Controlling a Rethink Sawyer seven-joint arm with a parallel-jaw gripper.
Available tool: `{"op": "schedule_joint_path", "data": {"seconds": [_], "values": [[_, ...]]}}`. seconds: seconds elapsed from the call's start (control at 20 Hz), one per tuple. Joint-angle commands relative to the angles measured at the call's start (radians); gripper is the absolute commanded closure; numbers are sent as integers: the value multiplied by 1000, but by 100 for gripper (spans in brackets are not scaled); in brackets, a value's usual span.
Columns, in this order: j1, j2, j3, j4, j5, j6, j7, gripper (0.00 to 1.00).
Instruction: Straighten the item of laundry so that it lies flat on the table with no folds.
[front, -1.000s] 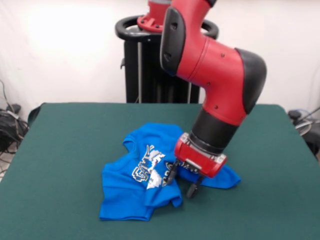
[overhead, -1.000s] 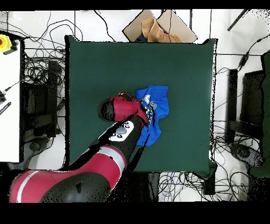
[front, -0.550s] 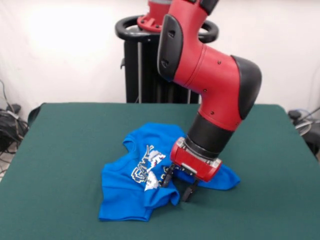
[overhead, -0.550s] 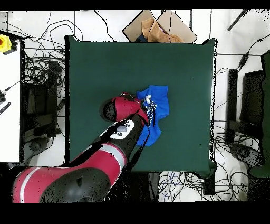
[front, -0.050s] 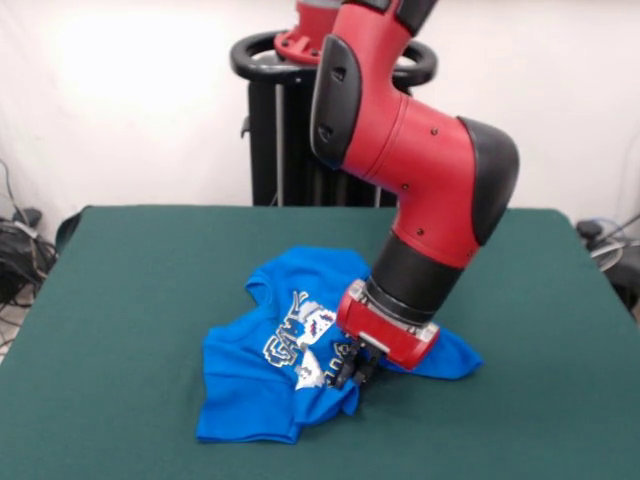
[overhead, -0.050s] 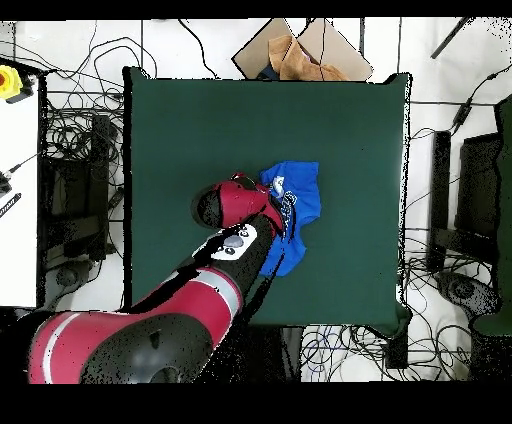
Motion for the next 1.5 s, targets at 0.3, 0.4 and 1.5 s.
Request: {"op": "schedule_joint_path", "data": {"seconds": [0.3,0.4,1.5], "values": [[-100,-99,316,199,-9,18,109,100],[-139,-169,388,293,7,22,129,100],[-139,-253,602,407,330,-83,364,100]]}}
